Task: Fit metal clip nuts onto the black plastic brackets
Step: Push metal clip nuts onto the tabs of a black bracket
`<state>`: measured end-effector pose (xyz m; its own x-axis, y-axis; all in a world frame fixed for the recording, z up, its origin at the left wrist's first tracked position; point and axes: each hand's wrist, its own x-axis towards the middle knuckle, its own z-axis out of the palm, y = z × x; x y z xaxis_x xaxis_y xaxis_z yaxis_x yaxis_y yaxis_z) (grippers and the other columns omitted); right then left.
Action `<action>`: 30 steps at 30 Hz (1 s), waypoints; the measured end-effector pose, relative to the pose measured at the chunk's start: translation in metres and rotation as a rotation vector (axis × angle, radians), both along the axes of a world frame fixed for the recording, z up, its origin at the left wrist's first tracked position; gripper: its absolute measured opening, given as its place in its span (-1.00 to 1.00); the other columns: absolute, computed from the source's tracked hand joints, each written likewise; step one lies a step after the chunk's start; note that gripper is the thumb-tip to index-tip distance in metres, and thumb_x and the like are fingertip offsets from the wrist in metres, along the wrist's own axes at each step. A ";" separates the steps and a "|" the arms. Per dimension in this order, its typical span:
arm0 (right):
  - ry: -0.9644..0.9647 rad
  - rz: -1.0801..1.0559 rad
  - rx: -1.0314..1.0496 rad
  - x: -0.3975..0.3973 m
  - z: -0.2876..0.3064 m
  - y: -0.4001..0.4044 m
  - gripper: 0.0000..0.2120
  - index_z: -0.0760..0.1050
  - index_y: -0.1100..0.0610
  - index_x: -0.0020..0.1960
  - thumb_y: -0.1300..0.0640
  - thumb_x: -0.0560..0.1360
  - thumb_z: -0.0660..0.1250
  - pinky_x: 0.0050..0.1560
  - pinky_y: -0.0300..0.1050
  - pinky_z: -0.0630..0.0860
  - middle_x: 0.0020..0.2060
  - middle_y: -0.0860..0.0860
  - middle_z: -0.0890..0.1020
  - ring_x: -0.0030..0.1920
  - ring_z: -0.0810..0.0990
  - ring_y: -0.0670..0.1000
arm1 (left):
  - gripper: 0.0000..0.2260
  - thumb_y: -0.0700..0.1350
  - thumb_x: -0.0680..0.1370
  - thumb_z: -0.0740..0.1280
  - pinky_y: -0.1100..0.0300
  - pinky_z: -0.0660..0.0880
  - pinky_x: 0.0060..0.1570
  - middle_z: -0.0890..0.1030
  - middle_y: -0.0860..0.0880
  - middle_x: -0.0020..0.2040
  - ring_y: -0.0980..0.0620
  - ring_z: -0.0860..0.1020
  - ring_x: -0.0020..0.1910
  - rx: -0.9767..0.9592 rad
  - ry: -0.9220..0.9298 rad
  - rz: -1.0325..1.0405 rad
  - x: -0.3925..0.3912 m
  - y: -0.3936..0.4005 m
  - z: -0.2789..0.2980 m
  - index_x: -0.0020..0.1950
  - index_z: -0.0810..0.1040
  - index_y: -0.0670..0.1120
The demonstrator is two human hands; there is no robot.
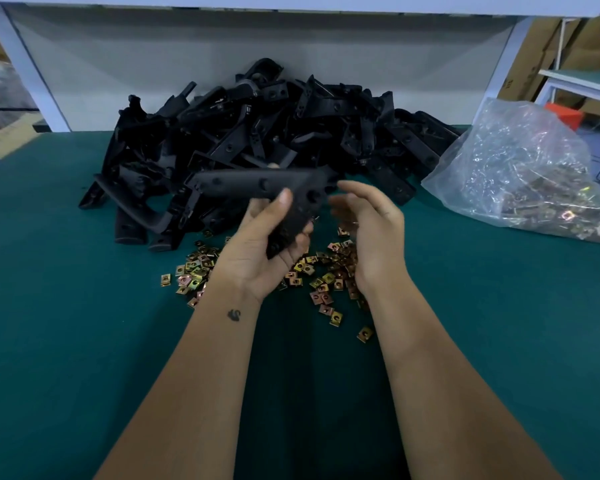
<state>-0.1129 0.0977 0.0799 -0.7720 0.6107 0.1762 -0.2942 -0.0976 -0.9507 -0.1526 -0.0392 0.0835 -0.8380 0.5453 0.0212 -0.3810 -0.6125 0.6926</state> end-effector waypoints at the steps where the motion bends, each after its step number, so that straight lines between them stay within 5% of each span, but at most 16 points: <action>1: -0.055 -0.067 0.065 0.000 -0.001 0.001 -0.74 0.66 0.01 -0.07 0.27 0.57 0.24 -0.04 -0.17 0.54 -0.18 -0.03 0.70 -0.15 0.63 -0.08 | -0.59 -0.02 0.31 0.60 0.33 0.52 -0.40 0.66 0.00 -0.25 0.09 0.60 -0.35 0.088 -0.029 0.063 -0.001 -0.001 0.001 0.00 0.48 -0.06; 6: -0.201 -0.079 0.477 0.002 -0.003 -0.009 -0.73 0.63 -0.08 -0.06 0.22 0.56 0.22 -0.35 -0.36 0.44 -0.22 -0.19 0.65 -0.36 0.53 -0.21 | -0.35 0.05 0.24 0.53 0.34 0.51 -0.39 0.65 0.02 -0.24 0.14 0.63 -0.33 0.110 -0.175 0.397 -0.007 -0.004 0.005 0.25 0.44 -0.14; 10: -0.464 0.010 1.155 0.000 -0.009 -0.015 -0.78 0.66 0.05 0.09 0.09 0.58 0.25 0.09 -0.07 0.43 0.01 -0.02 0.62 0.08 0.50 0.03 | -0.27 0.04 0.36 0.54 0.30 0.52 -0.31 0.59 -0.02 -0.09 0.14 0.59 -0.29 0.044 -0.197 0.495 -0.007 -0.002 0.005 0.44 0.40 -0.20; 13: -0.573 -0.009 1.358 -0.001 -0.009 -0.017 -0.75 0.65 0.05 0.13 -0.03 0.58 0.28 0.11 -0.02 0.36 0.04 0.04 0.59 0.12 0.46 0.12 | -0.34 -0.06 0.44 0.54 0.28 0.54 -0.28 0.59 -0.05 -0.03 0.10 0.57 -0.22 -0.016 -0.234 0.499 -0.008 0.000 0.003 0.45 0.37 -0.20; 20: -0.500 -0.004 1.226 -0.004 -0.012 -0.018 -0.91 0.62 0.05 -0.01 0.05 0.53 0.39 0.00 -0.10 0.30 -0.07 -0.04 0.62 0.06 0.49 0.06 | -0.41 -0.36 0.50 0.41 0.28 0.58 -0.20 0.54 -0.18 0.16 -0.03 0.58 0.03 0.030 -0.276 0.403 -0.014 0.001 -0.005 0.49 0.28 -0.29; 25: -0.232 -0.071 0.529 -0.002 -0.002 -0.016 -0.89 0.57 -0.03 -0.12 0.17 0.50 0.42 -0.15 -0.29 0.48 -0.24 -0.13 0.65 -0.19 0.61 -0.18 | -0.47 -0.37 0.52 0.39 0.26 0.61 -0.12 0.62 -0.14 0.01 0.05 0.65 -0.09 0.032 -0.231 0.344 -0.013 0.007 -0.006 0.46 0.31 -0.30; 30: -0.079 0.073 -0.001 0.000 0.001 -0.011 -0.81 0.63 0.05 0.00 0.31 0.54 0.37 -0.02 -0.16 0.61 -0.26 -0.09 0.71 -0.18 0.67 -0.11 | -0.64 -0.39 0.58 0.27 0.23 0.63 -0.05 0.59 -0.14 -0.03 0.02 0.62 -0.07 0.101 -0.219 0.188 -0.013 0.010 -0.011 0.38 0.40 -0.31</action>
<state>-0.1126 0.0870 0.0806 -0.8261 0.5522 0.1127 -0.2105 -0.1168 -0.9706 -0.1659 -0.0288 0.0721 -0.9145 0.3849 -0.1246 -0.3881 -0.7478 0.5387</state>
